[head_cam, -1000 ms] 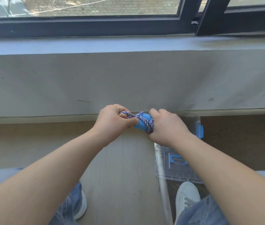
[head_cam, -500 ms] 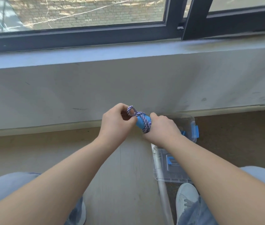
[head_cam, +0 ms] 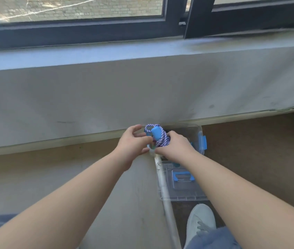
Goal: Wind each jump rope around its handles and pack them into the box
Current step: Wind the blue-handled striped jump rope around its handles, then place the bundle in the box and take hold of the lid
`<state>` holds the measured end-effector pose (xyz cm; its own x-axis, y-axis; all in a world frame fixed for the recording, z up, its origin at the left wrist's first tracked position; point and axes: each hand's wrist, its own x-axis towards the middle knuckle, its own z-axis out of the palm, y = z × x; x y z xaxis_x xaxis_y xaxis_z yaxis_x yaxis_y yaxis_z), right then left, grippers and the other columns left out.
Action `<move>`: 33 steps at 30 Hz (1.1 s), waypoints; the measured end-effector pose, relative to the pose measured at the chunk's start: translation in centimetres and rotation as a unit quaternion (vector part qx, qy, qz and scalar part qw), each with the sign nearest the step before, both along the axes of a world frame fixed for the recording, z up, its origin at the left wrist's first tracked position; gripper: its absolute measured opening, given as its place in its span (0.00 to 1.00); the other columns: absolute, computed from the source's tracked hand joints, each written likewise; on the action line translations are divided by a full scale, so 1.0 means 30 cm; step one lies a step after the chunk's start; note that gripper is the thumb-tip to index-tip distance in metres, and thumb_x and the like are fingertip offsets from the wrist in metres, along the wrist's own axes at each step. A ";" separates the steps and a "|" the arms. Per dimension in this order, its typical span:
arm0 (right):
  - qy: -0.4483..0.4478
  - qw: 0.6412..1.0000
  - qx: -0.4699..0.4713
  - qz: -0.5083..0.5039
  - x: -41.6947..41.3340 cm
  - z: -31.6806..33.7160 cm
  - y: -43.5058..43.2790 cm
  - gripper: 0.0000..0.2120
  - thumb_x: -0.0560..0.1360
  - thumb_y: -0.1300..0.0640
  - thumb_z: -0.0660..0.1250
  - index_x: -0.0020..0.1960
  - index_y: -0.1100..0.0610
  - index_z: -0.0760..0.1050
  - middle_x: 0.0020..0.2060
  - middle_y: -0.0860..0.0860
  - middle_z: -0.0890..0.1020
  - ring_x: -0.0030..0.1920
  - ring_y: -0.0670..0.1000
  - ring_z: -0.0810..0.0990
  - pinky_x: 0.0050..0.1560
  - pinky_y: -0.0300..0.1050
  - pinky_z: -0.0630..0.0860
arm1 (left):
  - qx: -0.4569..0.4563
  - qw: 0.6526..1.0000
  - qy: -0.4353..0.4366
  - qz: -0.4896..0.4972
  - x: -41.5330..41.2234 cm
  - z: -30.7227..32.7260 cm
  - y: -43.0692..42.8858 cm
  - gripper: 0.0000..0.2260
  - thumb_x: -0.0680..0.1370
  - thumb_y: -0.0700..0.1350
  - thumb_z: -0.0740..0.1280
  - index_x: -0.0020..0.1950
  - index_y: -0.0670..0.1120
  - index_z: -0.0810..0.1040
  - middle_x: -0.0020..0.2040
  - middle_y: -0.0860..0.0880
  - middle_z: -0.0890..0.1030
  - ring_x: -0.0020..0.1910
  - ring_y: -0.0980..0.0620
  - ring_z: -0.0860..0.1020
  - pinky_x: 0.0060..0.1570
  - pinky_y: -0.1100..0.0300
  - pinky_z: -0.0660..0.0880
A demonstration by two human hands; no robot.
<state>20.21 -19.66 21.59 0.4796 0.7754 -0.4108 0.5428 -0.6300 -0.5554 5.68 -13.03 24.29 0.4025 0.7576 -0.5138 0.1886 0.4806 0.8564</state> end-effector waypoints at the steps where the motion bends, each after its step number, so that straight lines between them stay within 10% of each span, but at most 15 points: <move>1: 0.013 1.000 -0.002 -0.017 0.020 -0.017 -0.009 0.24 0.69 0.43 0.72 0.61 0.53 0.74 0.54 0.51 0.81 0.57 0.54 0.78 0.49 0.46 0.72 | -0.001 1.000 0.012 -0.005 0.014 -0.026 -0.001 0.27 0.75 0.36 0.71 0.72 0.47 0.68 0.62 0.46 0.77 0.59 0.50 0.80 0.55 0.52 0.80; 10: 0.041 0.989 -0.039 -0.140 0.249 -0.239 0.006 0.19 0.69 0.46 0.73 0.57 0.51 0.76 0.50 0.50 0.82 0.46 0.51 0.80 0.41 0.45 0.74 | -0.033 0.996 0.074 -0.045 0.199 -0.275 0.026 0.15 0.78 0.38 0.66 0.64 0.47 0.75 0.54 0.46 0.79 0.51 0.50 0.82 0.53 0.51 0.82; 19: -0.228 0.973 -0.030 0.017 0.349 -0.419 0.099 0.24 0.78 0.52 0.65 0.74 0.46 0.69 0.69 0.50 0.74 0.70 0.57 0.68 0.63 0.57 0.66 | -0.046 0.990 0.113 -0.065 0.314 -0.469 0.087 0.13 0.80 0.39 0.64 0.64 0.48 0.75 0.55 0.46 0.79 0.54 0.49 0.82 0.50 0.54 0.82; 25: -0.209 0.975 0.053 0.052 0.333 -0.482 -0.005 0.12 0.80 0.53 0.61 0.58 0.53 0.81 0.47 0.51 0.80 0.56 0.53 0.74 0.51 0.50 0.76 | -0.050 0.987 0.135 -0.073 0.322 -0.553 0.062 0.11 0.80 0.40 0.63 0.61 0.48 0.77 0.53 0.49 0.80 0.51 0.51 0.81 0.48 0.54 0.80; 33: -0.101 0.970 -0.200 0.095 0.334 -0.610 -0.199 0.19 0.78 0.59 0.59 0.67 0.48 0.74 0.54 0.55 0.83 0.53 0.59 0.81 0.44 0.47 0.75 | -0.086 0.968 0.204 -0.116 0.303 -0.713 -0.033 0.12 0.81 0.42 0.61 0.63 0.46 0.77 0.46 0.49 0.77 0.47 0.51 0.77 0.49 0.54 0.78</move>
